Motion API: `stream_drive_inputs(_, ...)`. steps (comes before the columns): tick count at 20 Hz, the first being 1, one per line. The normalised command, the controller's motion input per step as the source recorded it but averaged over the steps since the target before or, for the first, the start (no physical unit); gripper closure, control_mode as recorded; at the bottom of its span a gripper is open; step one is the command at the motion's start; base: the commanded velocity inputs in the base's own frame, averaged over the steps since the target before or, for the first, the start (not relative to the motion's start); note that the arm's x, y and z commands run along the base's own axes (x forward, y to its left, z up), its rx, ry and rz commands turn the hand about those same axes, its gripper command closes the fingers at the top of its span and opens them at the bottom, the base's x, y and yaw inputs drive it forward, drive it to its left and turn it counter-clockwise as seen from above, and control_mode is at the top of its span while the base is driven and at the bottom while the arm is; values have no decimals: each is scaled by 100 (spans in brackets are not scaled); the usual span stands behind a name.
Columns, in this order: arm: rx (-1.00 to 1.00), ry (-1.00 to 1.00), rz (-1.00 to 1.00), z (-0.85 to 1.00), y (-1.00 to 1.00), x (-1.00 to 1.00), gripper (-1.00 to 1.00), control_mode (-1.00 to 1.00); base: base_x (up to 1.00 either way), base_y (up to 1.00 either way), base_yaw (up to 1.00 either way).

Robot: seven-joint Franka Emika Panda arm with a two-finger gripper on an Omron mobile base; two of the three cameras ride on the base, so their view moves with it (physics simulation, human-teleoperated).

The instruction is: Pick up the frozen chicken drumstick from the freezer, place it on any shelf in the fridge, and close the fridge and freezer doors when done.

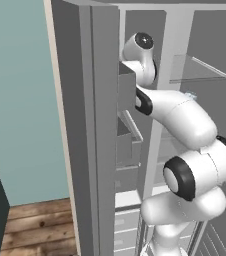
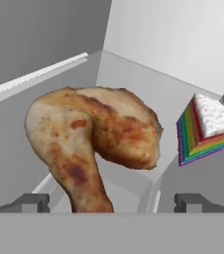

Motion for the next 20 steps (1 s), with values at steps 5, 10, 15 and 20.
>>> stream_drive_inputs(5, 0, 6, 0, -20, 8, 42, -100, -100, 0, 0, 0)
stream_drive_inputs(10, 0, 4, -1, -13, 14, 43, -100, -100, 0, 0, 0)
stream_drive_inputs(15, 2, 4, -8, -47, 9, 2, -100, -100, 0, 0, 0)
stream_drive_inputs(20, 0, 1, -7, -40, 0, 0, 100, -100, 0, 0, 0)
